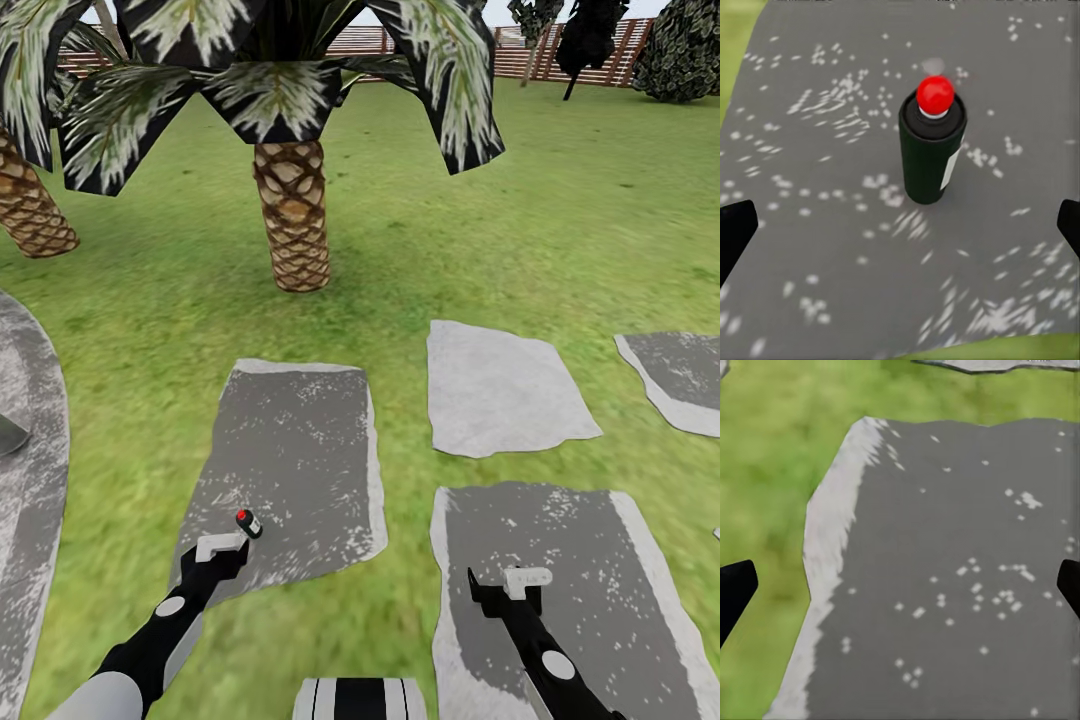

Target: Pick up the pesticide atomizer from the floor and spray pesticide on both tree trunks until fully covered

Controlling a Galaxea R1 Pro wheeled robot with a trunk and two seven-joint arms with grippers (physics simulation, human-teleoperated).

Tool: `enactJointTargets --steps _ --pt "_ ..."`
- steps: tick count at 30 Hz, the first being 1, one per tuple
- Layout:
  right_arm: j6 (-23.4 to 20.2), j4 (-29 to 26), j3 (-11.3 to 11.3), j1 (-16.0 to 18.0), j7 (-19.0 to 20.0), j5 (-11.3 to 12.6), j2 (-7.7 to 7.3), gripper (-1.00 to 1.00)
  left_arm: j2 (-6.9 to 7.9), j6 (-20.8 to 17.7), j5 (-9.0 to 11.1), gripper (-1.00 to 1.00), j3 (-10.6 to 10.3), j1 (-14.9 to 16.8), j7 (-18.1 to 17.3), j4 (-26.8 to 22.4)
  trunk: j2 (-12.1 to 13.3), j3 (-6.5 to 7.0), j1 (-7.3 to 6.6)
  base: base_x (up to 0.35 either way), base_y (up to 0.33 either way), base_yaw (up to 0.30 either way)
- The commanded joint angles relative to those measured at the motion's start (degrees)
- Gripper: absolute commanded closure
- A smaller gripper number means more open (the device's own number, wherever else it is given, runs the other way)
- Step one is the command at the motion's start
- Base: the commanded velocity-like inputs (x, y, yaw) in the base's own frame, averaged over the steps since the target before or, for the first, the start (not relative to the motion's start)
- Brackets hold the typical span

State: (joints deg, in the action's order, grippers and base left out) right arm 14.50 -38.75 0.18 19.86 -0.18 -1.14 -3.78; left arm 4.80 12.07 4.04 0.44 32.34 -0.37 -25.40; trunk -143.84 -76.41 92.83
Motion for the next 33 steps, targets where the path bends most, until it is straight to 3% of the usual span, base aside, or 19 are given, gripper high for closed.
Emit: enactJointTargets --steps 1,17,25,33 --pt "0.0 0.0 0.0 0.0 0.0 0.0 0.00 -1.00 0.01 0.0 0.0 -1.00 0.0 0.0 0.0 0.0 0.0 0.00 0.00 0.018 -0.012 0.000" --pt "0.0 0.0 0.1 0.0 0.0 0.0 0.00 -1.00 -0.03 0.0 0.1 -1.00 0.0 0.0 0.0 -0.1 0.0 0.00 0.00 0.153 -0.100 0.000" --pt "0.0 0.3 0.1 0.0 0.0 0.0 0.00 -1.00 0.03 0.1 0.1 -1.00 0.0 0.0 -0.2 -0.6 0.0 -0.01 0.00 0.016 -0.009 0.000" --pt "0.0 0.3 0.1 0.0 0.0 0.0 0.00 -1.00 0.11 0.2 0.1 -1.00 0.0 0.0 -0.1 -0.5 -0.1 -2.24 0.21 0.000 0.000 0.036"
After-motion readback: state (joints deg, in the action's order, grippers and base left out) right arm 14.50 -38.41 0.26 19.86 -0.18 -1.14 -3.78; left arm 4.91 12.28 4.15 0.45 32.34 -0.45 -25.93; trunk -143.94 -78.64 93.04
